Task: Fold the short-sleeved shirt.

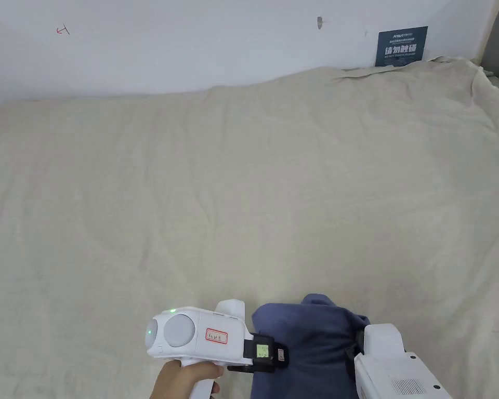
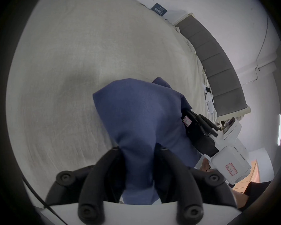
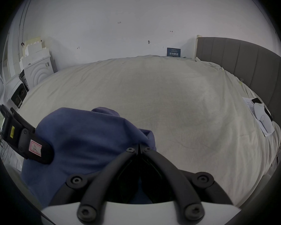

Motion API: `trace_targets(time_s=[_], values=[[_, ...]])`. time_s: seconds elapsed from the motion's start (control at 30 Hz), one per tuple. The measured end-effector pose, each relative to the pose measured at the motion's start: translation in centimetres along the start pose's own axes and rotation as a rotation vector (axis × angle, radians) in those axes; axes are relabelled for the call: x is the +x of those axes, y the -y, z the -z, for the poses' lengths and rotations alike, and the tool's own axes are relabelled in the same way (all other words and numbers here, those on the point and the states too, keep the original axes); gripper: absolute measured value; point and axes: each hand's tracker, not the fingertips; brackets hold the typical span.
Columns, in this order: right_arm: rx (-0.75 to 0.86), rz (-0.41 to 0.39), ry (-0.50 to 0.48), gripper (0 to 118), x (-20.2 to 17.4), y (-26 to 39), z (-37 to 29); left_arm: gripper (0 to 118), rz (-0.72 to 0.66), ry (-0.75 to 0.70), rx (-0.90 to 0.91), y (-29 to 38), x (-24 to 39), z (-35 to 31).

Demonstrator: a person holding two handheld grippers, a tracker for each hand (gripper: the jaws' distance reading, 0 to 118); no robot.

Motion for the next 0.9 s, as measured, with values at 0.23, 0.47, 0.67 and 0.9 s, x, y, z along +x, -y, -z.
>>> trace_targets(time_s=[0.23,0.47,0.67,0.9], values=[[0.143,-0.008,-0.028,1,0.7,-4.3,-4.4,19,0.08,-0.033,0.054,0.3,1.2,-1.9],[0.356,-0.035,-0.033,1,1.4,-10.7,-9.9,19,0.115,-0.125,0.1,-1.4,-1.3,-6.8],[0.44,-0.035,-0.027,1,1.3,-13.9,-12.0,19,0.091,-0.27,0.136,-3.1,-7.1,-13.6],[0.484,-0.042,-0.015,1,0.0,-16.0,-12.5,19,0.02,-0.416,0.188,-4.4,-15.3,-22.8]])
